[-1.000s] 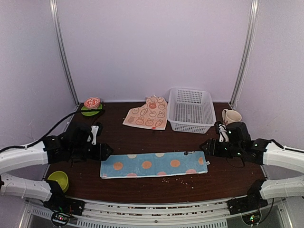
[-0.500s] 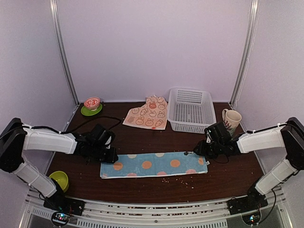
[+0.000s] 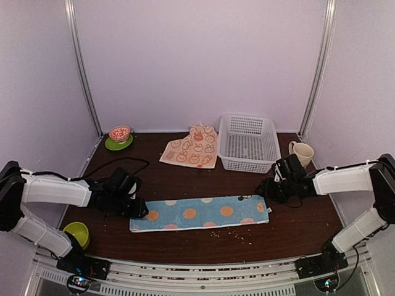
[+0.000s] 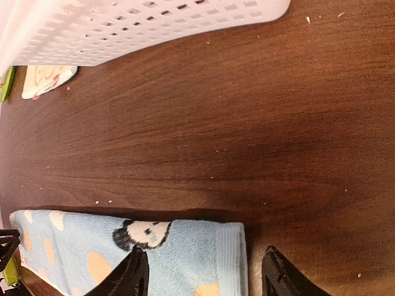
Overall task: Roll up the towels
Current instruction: Smooth out the towel at the center of the board.
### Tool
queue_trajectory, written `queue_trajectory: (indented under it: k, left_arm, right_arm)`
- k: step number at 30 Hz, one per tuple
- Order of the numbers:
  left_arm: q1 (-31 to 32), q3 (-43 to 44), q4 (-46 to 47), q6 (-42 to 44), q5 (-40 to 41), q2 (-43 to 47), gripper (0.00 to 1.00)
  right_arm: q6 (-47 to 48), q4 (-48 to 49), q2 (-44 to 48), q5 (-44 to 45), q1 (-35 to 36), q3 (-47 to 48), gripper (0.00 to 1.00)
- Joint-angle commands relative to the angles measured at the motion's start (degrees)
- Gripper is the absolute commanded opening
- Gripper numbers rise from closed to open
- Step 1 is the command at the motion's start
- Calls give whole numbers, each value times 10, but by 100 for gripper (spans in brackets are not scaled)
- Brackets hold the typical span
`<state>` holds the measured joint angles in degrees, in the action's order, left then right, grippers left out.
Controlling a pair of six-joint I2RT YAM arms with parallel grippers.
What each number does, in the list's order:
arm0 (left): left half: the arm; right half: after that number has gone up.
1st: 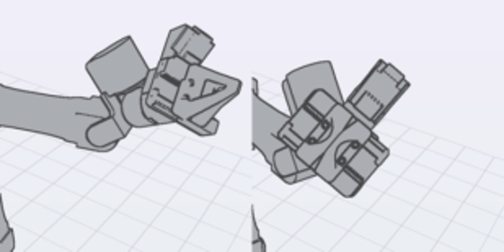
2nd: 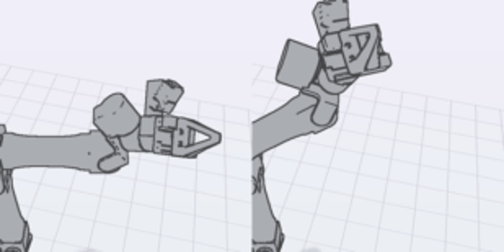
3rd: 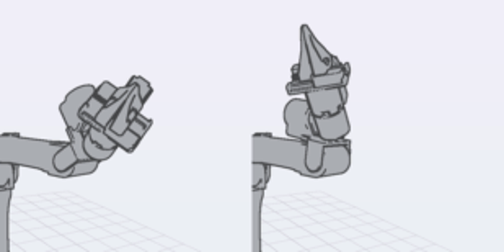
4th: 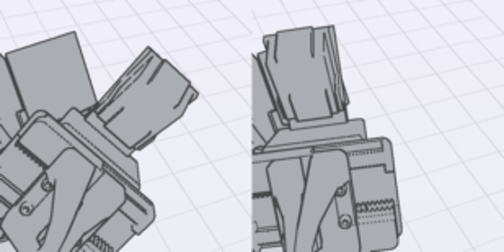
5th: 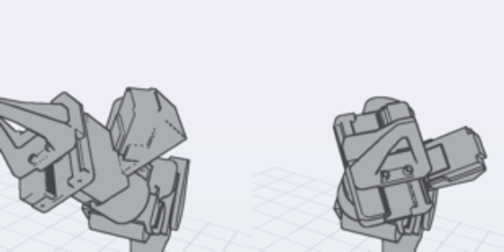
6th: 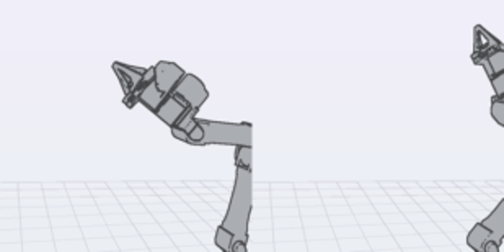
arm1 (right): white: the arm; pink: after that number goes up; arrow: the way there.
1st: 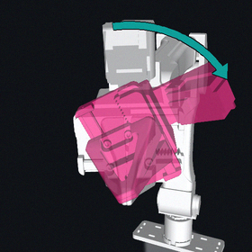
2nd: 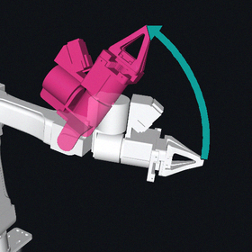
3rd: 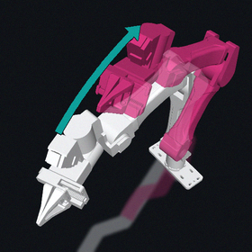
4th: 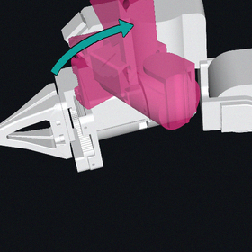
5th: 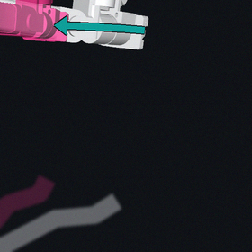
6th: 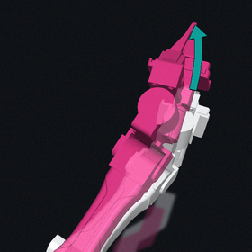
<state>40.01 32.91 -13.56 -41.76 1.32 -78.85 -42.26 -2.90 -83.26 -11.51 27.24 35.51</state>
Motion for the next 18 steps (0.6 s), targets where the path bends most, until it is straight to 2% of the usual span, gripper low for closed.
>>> queue_trajectory:
  k: [1,5,9,18]
  left_arm:
    - [-5,23,-64,17,1,75,43]
    - [-3,37,-85,10,-14,114,45]
    - [10,8,-59,-15,-30,108,43]
    - [18,-56,-27,-44,-8,68,37]
  right_arm:
    - [34,-76,86,-12,24,31,65]
    - [26,-107,145,-15,67,14,65]
    - [-9,-95,172,-18,105,-30,62]
    - [-45,-59,172,9,111,-115,54]
